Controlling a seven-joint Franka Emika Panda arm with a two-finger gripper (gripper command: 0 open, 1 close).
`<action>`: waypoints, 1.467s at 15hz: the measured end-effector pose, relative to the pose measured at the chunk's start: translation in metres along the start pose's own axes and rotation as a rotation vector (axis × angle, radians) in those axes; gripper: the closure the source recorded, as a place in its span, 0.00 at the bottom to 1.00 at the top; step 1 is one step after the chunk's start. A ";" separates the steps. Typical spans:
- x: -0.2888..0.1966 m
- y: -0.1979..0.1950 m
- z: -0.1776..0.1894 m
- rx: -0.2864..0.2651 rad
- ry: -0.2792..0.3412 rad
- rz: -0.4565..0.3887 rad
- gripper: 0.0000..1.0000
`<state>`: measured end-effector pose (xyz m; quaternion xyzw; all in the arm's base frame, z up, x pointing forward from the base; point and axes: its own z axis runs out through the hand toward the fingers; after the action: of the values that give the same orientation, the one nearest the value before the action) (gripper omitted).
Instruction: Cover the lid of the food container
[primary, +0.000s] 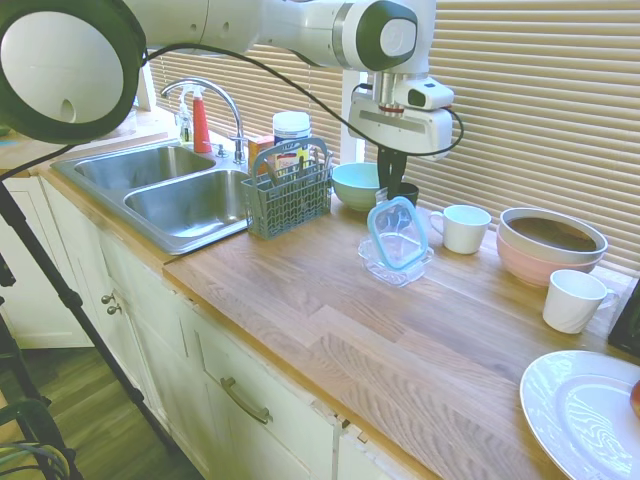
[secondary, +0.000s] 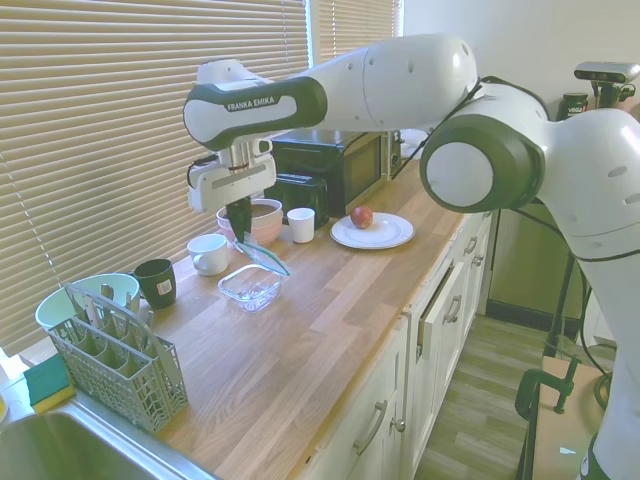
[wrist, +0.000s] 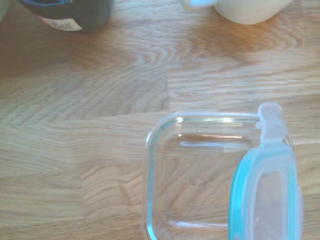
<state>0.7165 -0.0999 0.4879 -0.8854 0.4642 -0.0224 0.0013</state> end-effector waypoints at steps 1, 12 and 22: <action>0.002 -0.002 0.005 -0.005 -0.003 0.007 1.00; -0.012 -0.031 0.018 -0.053 0.079 0.015 1.00; -0.025 -0.045 0.024 -0.078 0.114 0.020 1.00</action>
<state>0.7399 -0.0538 0.4637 -0.8775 0.4728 -0.0545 -0.0594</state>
